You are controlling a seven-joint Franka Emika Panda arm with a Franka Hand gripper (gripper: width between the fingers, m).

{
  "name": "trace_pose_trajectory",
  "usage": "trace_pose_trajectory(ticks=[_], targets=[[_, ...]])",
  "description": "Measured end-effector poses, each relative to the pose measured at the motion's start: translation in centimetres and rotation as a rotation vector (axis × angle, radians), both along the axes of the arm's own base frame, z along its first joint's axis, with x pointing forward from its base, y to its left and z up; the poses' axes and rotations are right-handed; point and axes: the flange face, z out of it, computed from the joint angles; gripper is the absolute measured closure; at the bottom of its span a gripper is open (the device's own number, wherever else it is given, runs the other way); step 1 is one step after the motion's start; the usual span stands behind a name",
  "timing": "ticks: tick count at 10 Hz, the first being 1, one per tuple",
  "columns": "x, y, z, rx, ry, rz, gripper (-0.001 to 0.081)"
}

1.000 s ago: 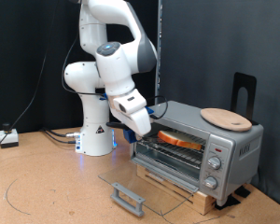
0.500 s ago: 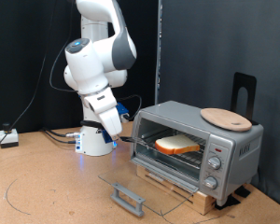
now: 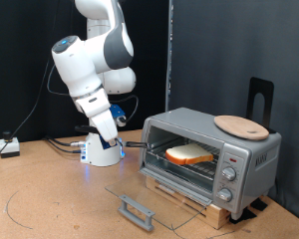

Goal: Make a piece of toast with the oven

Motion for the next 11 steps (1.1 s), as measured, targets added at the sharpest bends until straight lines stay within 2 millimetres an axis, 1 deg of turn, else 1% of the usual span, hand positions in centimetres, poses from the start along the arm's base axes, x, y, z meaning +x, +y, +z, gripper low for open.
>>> trace_pose_trajectory(ticks=[1, 2, 3, 4, 6, 8, 9, 10, 11], targets=[[0.0, 0.0, -0.1, -0.003, 0.003, 0.003, 0.0357], [0.0, 0.5, 0.0, 0.046, -0.007, 0.003, 0.0357], [0.0, 1.3, 0.5, 0.137, -0.024, 0.019, 0.0357], [0.0, 2.1, 1.6, 0.217, -0.044, 0.044, 0.0357], [-0.1, 3.6, 4.0, 0.300, -0.077, 0.079, 0.0357], [0.0, 5.0, 6.3, 0.292, -0.112, 0.075, 0.0357], [-0.2, 5.6, 7.2, 0.277, -0.118, 0.058, 0.0357], [-0.3, 5.6, 6.9, 0.281, -0.112, 0.060, 0.0357], [-0.6, 6.1, 6.6, 0.312, -0.093, 0.111, 0.0357]])
